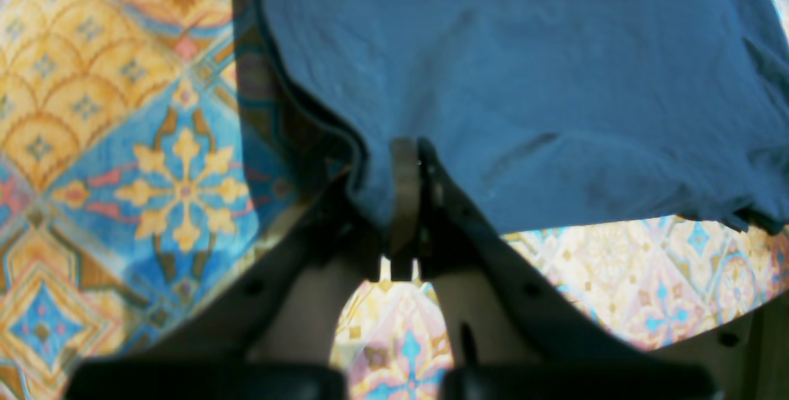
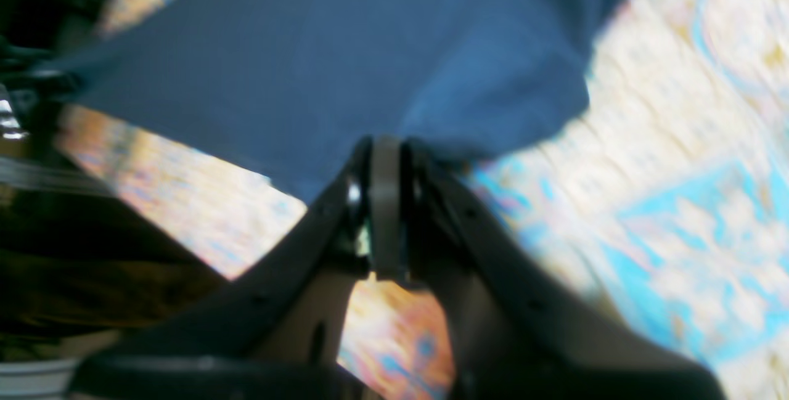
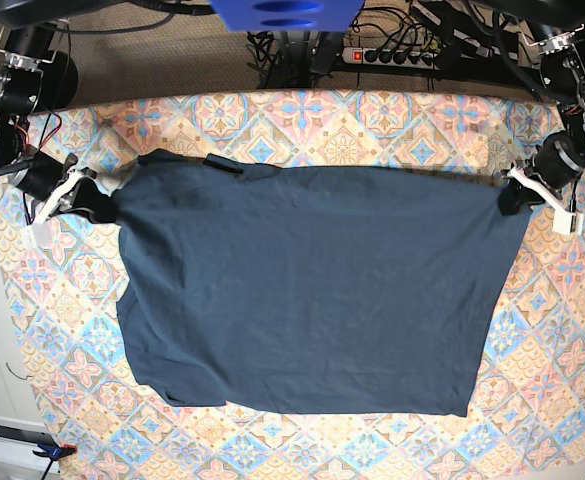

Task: Layout the t-shirt on the table in an organized manner, then fold the t-shirt properly
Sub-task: 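Hold the t-shirt edge with both grippers and pull it taut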

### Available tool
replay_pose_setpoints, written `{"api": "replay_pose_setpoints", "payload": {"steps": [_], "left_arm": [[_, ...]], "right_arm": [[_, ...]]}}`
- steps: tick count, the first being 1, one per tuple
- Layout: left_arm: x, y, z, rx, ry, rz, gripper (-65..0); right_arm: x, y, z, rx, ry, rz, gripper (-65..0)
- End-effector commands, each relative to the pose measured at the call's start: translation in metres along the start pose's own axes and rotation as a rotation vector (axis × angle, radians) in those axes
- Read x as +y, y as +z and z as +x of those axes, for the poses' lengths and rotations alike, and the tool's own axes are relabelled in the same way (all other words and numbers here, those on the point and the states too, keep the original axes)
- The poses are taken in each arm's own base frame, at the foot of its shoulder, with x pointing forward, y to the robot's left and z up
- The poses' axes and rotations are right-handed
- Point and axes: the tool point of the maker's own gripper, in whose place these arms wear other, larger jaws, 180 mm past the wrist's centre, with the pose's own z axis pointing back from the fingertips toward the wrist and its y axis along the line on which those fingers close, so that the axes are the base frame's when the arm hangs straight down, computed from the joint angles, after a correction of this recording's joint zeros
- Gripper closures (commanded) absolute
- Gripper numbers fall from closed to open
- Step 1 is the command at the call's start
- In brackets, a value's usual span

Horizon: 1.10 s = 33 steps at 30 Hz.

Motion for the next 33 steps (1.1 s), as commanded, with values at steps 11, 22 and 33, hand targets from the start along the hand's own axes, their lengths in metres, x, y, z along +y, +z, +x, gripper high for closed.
{"api": "replay_pose_setpoints", "payload": {"steps": [11, 22, 33], "left_arm": [[0.001, 0.002, -0.008, -0.007, 0.006, 0.016, 0.0], [0.001, -0.005, -0.019, 0.009, 0.03, 0.032, 0.0], [0.012, -0.012, -0.029, 0.03, 0.088, 0.036, 0.0]], "right_arm": [[-0.063, -0.003, -0.04, 0.1, -0.045, -0.268, -26.1], [-0.027, 0.021, -0.067, 0.104, -0.036, -0.194, -28.5], [-0.034, 0.02, -0.089, 0.136, -0.104, -0.199, -28.5]]}}
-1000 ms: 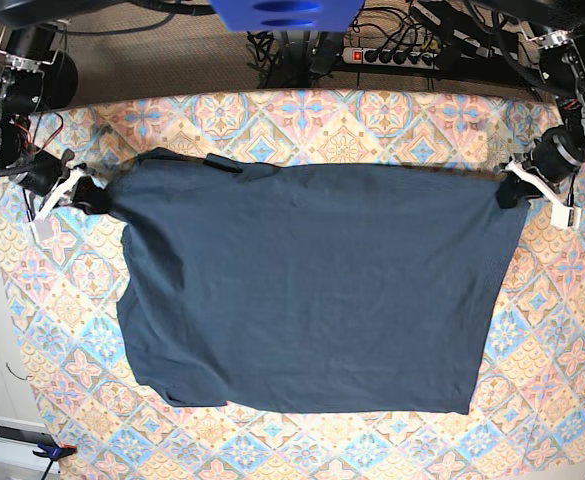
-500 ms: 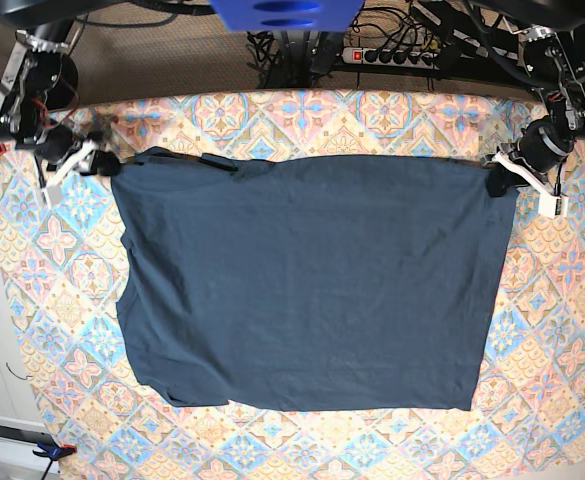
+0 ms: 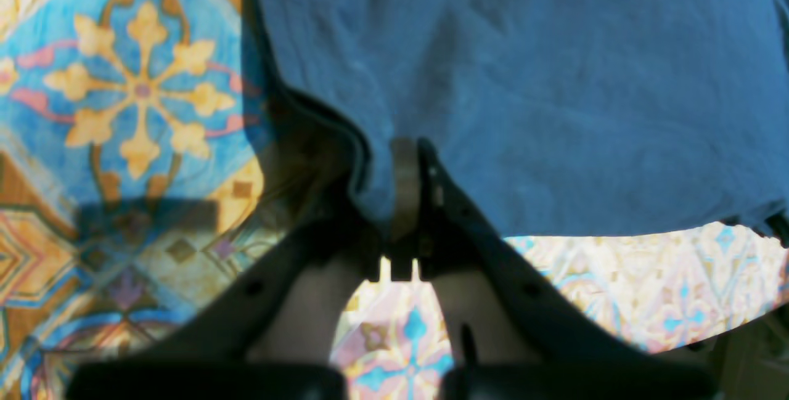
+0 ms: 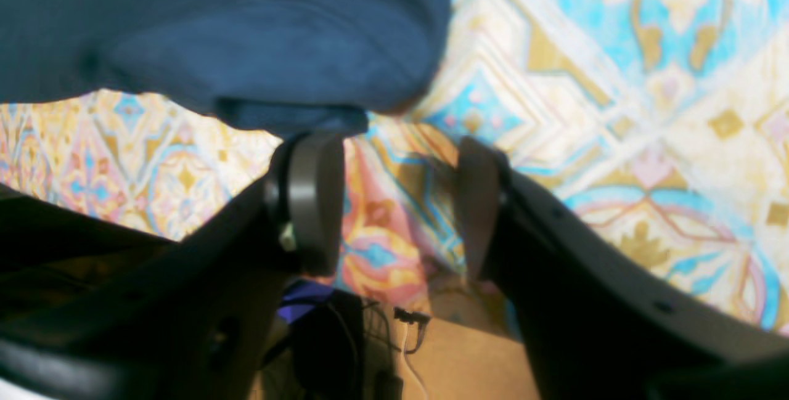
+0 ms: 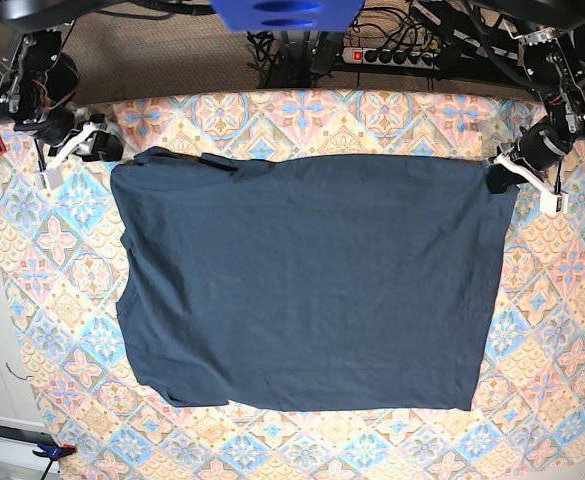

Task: Layout the t-shirt on the table in an organized manner, then fold the t-shirt properly
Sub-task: 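Hold the t-shirt edge with both grippers and pull it taut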

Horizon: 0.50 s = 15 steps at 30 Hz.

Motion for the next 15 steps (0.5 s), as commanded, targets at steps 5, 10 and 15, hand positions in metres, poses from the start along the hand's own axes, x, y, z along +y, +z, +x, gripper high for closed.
{"api": "replay_pose_setpoints", "payload": {"steps": [5, 10, 15], "left_arm": [[-0.001, 0.005, 0.014, -0.039, -0.022, -0.008, 0.0], [-0.002, 0.005, 0.015, -0.04, -0.023, -0.009, 0.0], [-0.001, 0.005, 0.015, -0.039, -0.025, -0.009, 0.0]], "right_arm": [[0.017, -0.018, 0.007, 0.017, 0.034, 0.068, -28.5], [0.032, -0.033, 0.017, 0.027, 0.082, 0.106, -28.5], [0.03, -0.041, 0.006, 0.062, 0.092, 0.065, -28.5]]}}
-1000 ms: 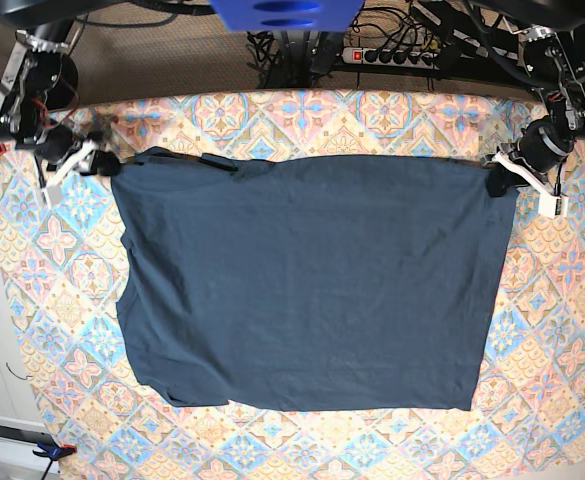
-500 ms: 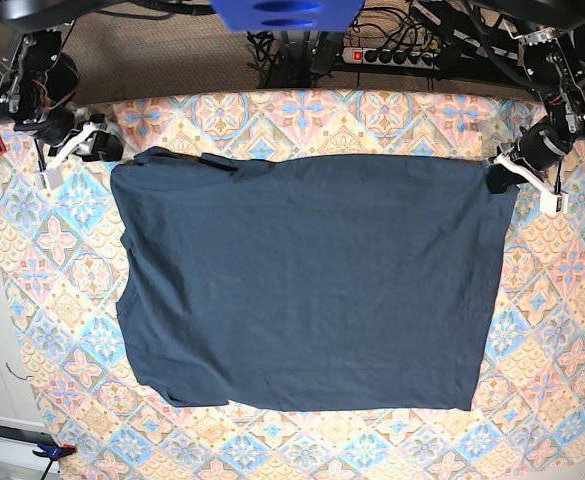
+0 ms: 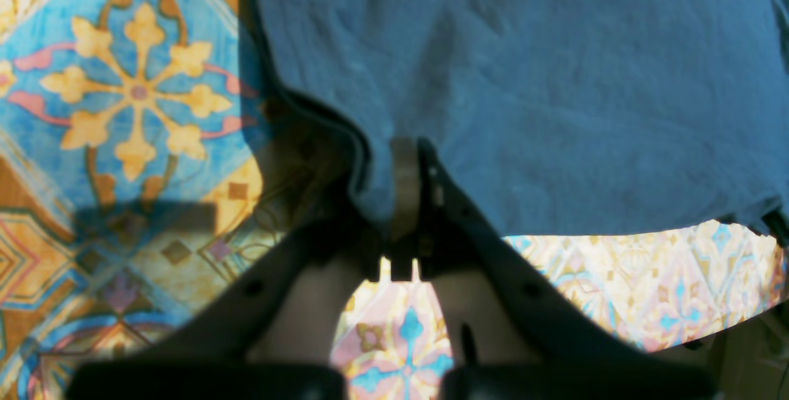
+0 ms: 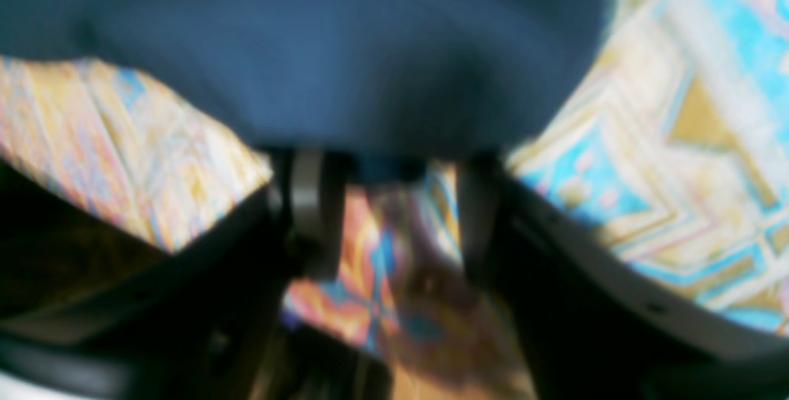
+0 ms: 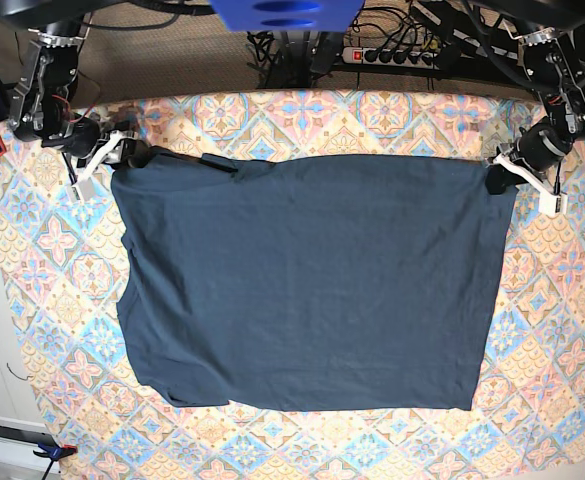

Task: Layout the t-shirt on the table in an organized manner, then fold the t-shirt properly
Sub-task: 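Hold the t-shirt edge with both grippers and pull it taut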

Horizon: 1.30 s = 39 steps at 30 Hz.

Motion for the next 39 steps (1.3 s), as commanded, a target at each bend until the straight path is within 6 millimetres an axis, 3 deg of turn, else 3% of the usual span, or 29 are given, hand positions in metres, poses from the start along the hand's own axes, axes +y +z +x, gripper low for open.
{"api": "replay_pose_setpoints", "payload": {"steps": [1, 9, 14, 19, 22, 26, 32, 39], "left_arm": [[0.0, 0.005, 0.014, -0.036, -0.025, 0.0, 0.0], [0.0, 0.005, 0.014, -0.036, -0.025, 0.0, 0.0], [0.0, 0.005, 0.014, -0.036, -0.025, 0.0, 0.0], [0.001, 0.006, 0.012, -0.03, -0.024, 0.001, 0.0], [0.001, 0.006, 0.011, -0.027, -0.027, 0.003, 0.0], [0.006, 0.01, 0.011, -0.014, -0.039, 0.015, 0.0], [0.012, 0.015, 0.002, 0.015, -0.047, 0.032, 0.0], [0.037, 0.051, 0.004, -0.035, -0.017, 0.106, 0.0]], "right_arm": [[0.003, 0.0, 0.007, -0.019, 0.018, 0.003, -28.5], [0.013, -0.012, -0.005, 0.02, 0.019, 0.014, -26.9], [0.024, -0.017, -0.007, 0.04, 0.046, 0.039, 0.0], [0.02, -0.005, -0.003, -0.009, 0.007, 0.044, -0.7], [0.014, 0.012, -0.013, -0.041, -0.048, 0.04, -0.7], [0.006, 0.041, -0.011, -0.052, -0.038, 0.026, -0.7], [0.005, 0.066, -0.021, -0.003, 0.006, -0.023, -0.7], [0.024, 0.075, -0.043, 0.039, 0.036, 0.03, -0.7]]}}
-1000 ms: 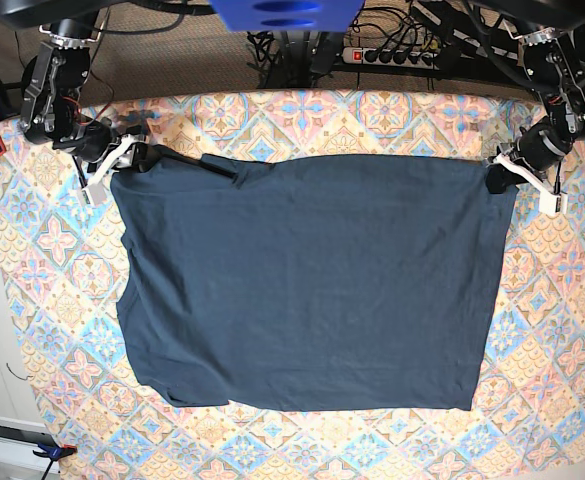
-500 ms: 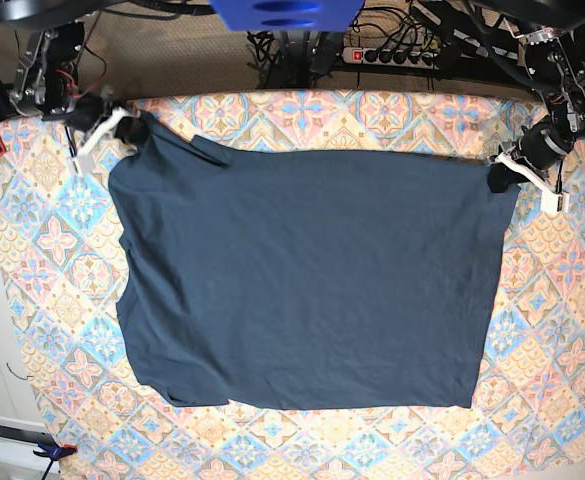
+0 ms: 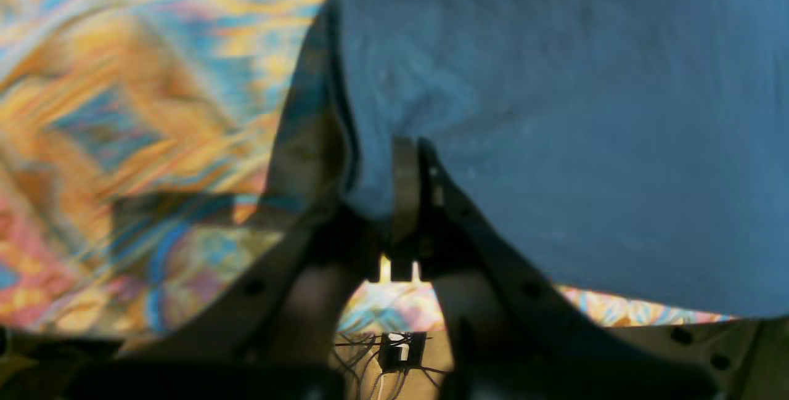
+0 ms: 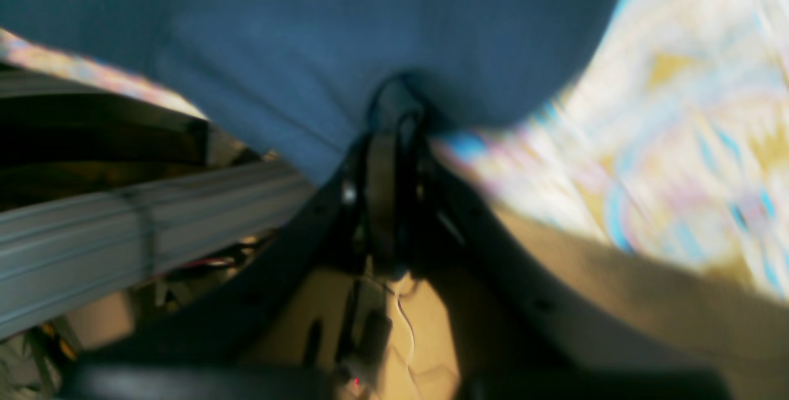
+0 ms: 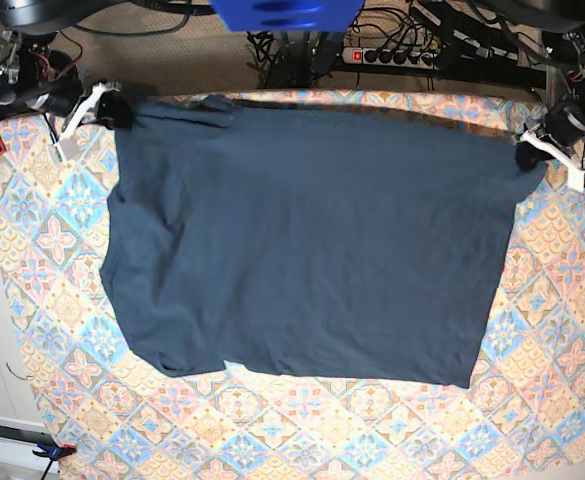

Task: Layout the t-shirt on the table in an organized manner, then fold the t-shirt properly
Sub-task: 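Hold the t-shirt edge with both grippers and pull it taut, then lift the t-shirt edge with both grippers and shake it straight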

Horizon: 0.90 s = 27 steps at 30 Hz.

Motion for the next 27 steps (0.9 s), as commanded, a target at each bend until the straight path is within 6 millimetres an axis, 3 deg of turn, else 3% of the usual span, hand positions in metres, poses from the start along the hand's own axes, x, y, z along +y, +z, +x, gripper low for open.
{"api": "replay_pose_setpoints", "payload": {"steps": [1, 5, 10, 16, 18, 23, 27], "left_arm": [[-0.003, 0.007, 0.011, -0.039, -0.017, -0.022, 0.0], [-0.001, 0.016, 0.002, -0.015, -0.003, -0.042, 0.0], [-0.015, 0.015, 0.006, -0.053, 0.046, -0.107, 0.0], [-0.023, 0.023, 0.041, -0.179, 0.1, -0.18, 0.0], [-0.019, 0.032, 0.052, -0.229, 0.121, -0.187, 0.0], [-0.02, 0.052, 0.094, -0.384, 0.152, -0.235, 0.0], [-0.003, 0.074, 0.103, -0.438, 0.173, -0.208, 0.0]], "right_arm": [[0.0, 0.007, -0.005, 0.017, 0.006, -0.003, -0.7], [0.008, 0.009, -0.019, 0.053, -0.021, 0.037, -0.7], [0.009, 0.011, -0.014, 0.045, -0.007, 0.036, -0.7], [0.024, 0.015, 0.004, 0.007, 0.076, 0.042, -0.7], [0.028, 0.017, 0.021, -0.049, 0.085, 0.065, -0.7], [0.026, 0.045, 0.092, -0.302, 0.119, 0.078, -0.7], [0.037, 0.054, 0.109, -0.381, 0.121, 0.146, -0.7]]}}
